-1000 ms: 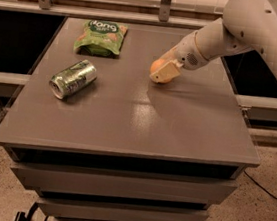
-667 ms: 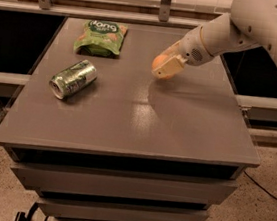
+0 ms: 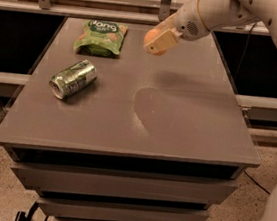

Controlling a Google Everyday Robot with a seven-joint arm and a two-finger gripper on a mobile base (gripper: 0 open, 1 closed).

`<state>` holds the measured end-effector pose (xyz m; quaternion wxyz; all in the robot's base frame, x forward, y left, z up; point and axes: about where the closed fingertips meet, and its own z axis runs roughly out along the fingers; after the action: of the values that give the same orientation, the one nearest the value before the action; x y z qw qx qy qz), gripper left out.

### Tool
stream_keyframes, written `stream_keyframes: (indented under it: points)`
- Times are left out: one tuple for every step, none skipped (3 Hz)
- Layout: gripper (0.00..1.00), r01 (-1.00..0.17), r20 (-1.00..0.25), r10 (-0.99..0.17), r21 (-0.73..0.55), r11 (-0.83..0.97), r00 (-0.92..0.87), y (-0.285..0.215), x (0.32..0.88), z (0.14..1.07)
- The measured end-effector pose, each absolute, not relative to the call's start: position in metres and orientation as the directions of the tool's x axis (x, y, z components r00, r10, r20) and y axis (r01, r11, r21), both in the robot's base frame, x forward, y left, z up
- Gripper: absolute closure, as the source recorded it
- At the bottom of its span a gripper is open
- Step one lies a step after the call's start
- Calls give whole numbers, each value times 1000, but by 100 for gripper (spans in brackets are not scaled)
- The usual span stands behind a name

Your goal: Move orange near green rice chip bag

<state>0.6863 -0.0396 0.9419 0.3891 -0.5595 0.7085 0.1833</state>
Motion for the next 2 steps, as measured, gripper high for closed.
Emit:
stream_keyframes:
  points:
    - [100,-916,-758,-648,-198,348,-82,-18,706,958]
    - [100,-887,-742,-658,-211,412,-128,-2,723,959]
